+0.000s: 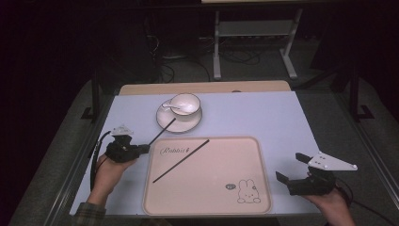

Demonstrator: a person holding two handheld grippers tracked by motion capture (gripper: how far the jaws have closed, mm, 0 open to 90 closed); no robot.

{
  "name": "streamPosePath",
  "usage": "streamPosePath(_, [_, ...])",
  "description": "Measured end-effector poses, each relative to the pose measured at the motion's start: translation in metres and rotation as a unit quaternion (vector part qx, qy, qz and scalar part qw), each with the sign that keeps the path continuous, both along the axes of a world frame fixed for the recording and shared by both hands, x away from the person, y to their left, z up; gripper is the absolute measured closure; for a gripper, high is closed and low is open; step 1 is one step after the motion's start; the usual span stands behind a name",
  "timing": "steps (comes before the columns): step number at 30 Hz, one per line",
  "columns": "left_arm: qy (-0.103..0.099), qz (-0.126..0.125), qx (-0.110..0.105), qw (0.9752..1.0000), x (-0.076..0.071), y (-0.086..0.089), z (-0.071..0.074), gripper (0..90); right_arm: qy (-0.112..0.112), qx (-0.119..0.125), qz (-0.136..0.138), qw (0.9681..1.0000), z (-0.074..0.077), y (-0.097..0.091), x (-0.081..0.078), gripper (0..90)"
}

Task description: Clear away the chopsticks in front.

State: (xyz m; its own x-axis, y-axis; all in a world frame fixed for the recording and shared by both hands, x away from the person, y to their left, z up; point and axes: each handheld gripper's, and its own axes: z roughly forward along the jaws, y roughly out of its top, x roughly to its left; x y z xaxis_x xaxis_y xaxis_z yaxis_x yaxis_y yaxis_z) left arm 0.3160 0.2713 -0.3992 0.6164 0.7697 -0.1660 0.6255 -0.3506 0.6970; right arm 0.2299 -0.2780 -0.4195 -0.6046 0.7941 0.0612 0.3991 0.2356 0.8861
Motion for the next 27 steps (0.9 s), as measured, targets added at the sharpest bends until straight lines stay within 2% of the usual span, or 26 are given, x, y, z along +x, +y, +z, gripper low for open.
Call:
streamPosePath(3, [0.004,-0.021,0.008,0.9997,-0.008,-0.017,-0.004,85.0,0.000,-0.001,0.001,1.0000,0.000,0.001,0.001,0.0])
streamPosePath(4, [0.006,-0.037,0.012,0.9992,-0.012,-0.028,-0.006,85.0,-0.001,-0.003,0.002,1.0000,0.000,0.001,0.001,0.0])
streamPosePath(5, [0.006,-0.037,0.012,0.9992,-0.012,-0.028,-0.006,85.0,-0.001,-0.003,0.002,1.0000,0.000,0.001,0.001,0.0])
streamPosePath(13, [0.016,-0.078,0.030,0.9964,-0.020,-0.064,-0.016,84.9,0.001,-0.004,0.004,1.0000,0.000,0.003,0.001,0.0])
streamPosePath(16, [0.022,-0.090,0.047,0.9946,-0.020,-0.077,-0.024,84.9,0.002,-0.004,0.003,1.0000,0.000,0.003,0.001,0.0])
streamPosePath(22, [0.022,-0.098,0.077,0.9920,-0.021,-0.092,-0.036,84.7,0.001,-0.003,0.004,1.0000,0.000,0.004,0.001,0.0])
streamPosePath(26, [0.015,-0.097,0.081,0.9918,-0.021,-0.095,-0.036,84.2,0.001,-0.003,0.004,1.0000,0.001,0.004,0.001,0.0])
streamPosePath(27, [0.015,-0.097,0.081,0.9919,-0.022,-0.095,-0.036,81.7,0.000,-0.003,0.005,1.0000,0.001,0.004,0.001,0.0])
